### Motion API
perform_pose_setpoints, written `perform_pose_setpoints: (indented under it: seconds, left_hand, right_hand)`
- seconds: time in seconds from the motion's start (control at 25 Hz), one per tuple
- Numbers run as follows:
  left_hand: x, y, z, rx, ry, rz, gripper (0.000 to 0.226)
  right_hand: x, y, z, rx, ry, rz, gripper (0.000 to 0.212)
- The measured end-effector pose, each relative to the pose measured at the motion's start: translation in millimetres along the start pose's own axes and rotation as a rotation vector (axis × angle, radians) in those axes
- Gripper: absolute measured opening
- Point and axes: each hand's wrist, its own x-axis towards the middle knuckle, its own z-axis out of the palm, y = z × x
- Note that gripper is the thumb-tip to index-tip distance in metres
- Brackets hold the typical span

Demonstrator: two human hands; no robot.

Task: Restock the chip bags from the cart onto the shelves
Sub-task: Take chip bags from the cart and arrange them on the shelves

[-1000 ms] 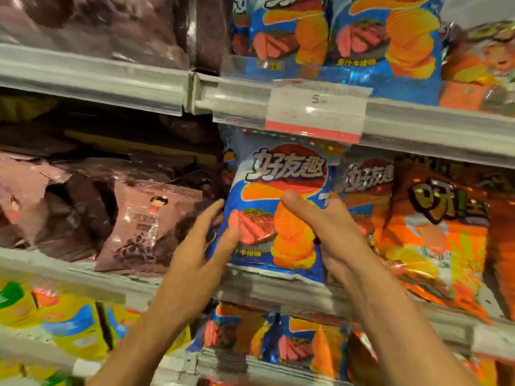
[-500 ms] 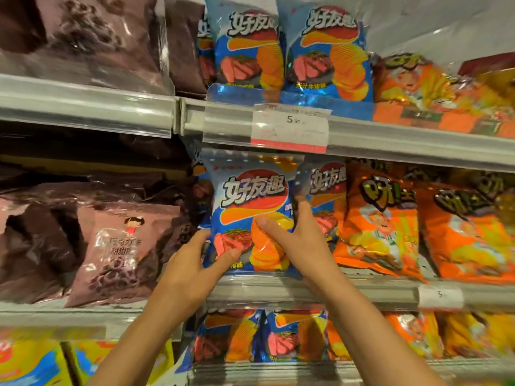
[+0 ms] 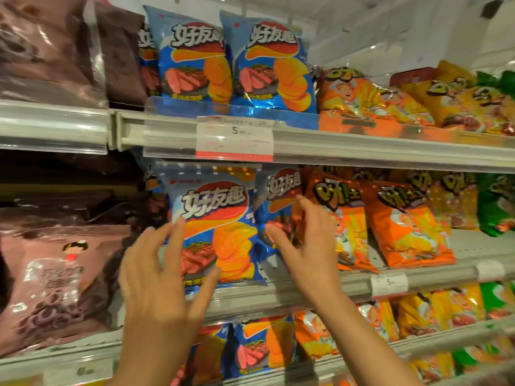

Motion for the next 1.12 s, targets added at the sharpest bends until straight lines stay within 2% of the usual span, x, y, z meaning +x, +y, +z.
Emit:
perform_pose_setpoints:
  seconds: [0.04,0.08,0.16,0.24,0.32,0.44,0.52,0.6,0.64,0.68,0.76,0.84,0.96,1.04,1.12]
  left_hand:
    - [-2,12,8,-0.035,0.051,0.121,0.071]
    - [-3,26,17,-0.080,0.056,0.211,0.064]
    - [-5,57,40,-0.160,-0.007,0.282,0.055]
    - [-8,85,60,-0.196,-0.096,0.288,0.052]
    - [-6,109,77,-0.242,-0.221,0.255,0.053]
    - [2,136,102,-0.354,-0.400,0.110,0.052]
    - [7,154,118,-0.343,-0.477,0.024,0.051]
    - [9,171,133,-0.262,-0.531,-0.018,0.060]
    - [9,180,139,-0.206,-0.558,-0.037,0.061]
    - [9,189,145,-0.136,-0.562,-0.060,0.060]
    - [6,217,157,0.025,-0.439,-0.077,0.064]
    - [0,253,172,0.060,-0.278,-0.026,0.069]
    - [-25,333,219,-0.084,-0.213,0.143,0.061]
    - [-52,389,261,-0.205,-0.268,0.265,0.052]
    - [-82,440,305,-0.312,-0.408,0.336,0.050]
  right_hand:
    - [-2,13,-10,-0.179,0.063,-0.011,0.075]
    - [-3,25,-19,-0.327,0.059,0.021,0.081]
    - [-3,49,-33,-0.518,-0.040,0.104,0.090]
    - [2,67,-47,-0.572,-0.164,0.087,0.093]
    - [9,81,-61,-0.514,-0.266,0.024,0.091]
    - [14,91,-80,-0.337,-0.321,-0.047,0.084]
    - [14,105,-101,-0.140,-0.211,-0.071,0.068]
    - [15,132,-133,-0.175,0.003,-0.063,0.053]
    - [16,149,-150,-0.201,0.050,-0.022,0.049]
    - [18,164,-165,-0.175,0.010,0.031,0.048]
    - [17,197,-193,0.004,-0.180,0.054,0.049]
    - [11,220,-218,0.151,-0.241,0.002,0.048]
    - [-10,264,-267,0.209,-0.196,0.041,0.047]
    - [-32,305,-307,0.150,-0.166,0.073,0.043]
    - [-56,356,-350,0.093,-0.122,0.141,0.039]
